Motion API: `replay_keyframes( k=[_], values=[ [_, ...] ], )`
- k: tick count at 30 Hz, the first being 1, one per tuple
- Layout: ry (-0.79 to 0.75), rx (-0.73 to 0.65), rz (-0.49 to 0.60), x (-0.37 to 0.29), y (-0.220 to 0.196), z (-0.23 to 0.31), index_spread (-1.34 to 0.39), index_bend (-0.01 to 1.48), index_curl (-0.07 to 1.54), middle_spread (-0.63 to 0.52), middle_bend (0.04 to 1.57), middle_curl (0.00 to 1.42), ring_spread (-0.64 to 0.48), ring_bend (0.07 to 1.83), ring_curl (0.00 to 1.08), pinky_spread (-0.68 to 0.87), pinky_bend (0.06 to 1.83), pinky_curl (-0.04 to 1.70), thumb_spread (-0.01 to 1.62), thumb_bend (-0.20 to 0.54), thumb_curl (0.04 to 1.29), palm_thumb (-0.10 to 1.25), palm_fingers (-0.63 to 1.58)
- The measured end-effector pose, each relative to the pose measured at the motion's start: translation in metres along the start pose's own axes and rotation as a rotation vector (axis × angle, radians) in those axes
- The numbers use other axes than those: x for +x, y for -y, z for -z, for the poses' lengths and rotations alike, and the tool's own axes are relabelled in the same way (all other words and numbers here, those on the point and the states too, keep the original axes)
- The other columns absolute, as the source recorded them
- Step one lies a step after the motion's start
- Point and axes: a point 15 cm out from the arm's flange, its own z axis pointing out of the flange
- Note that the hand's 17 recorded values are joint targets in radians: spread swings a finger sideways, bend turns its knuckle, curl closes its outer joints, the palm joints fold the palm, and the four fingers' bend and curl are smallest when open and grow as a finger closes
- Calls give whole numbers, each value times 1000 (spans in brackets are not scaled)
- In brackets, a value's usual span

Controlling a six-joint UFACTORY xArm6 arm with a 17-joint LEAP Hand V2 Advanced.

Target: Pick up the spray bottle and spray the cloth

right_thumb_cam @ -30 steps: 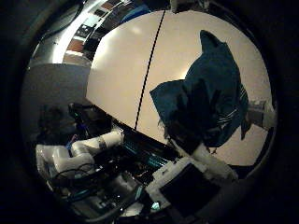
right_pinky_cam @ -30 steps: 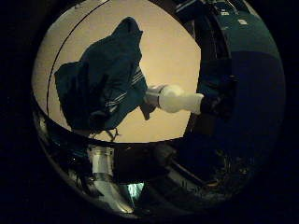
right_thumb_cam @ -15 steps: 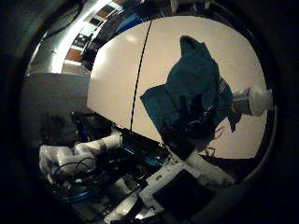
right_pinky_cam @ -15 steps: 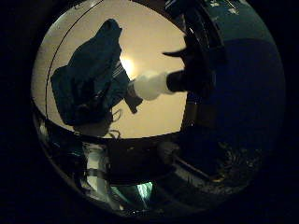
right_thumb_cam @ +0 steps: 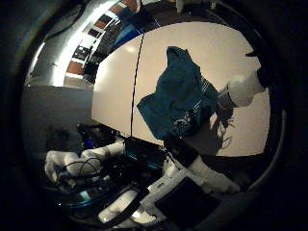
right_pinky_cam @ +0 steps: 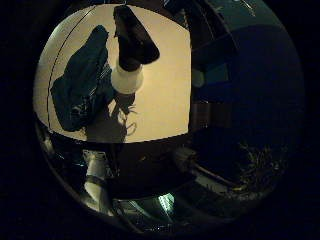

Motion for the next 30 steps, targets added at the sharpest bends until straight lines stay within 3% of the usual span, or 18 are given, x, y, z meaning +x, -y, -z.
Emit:
replay_keyframes(
  k=[30],
  values=[
    [80,122,-194,79,-24,23,-378,165,291,49,213,342,192,201,256,379,514,111,1046,-24,308,582,136]
  ],
)
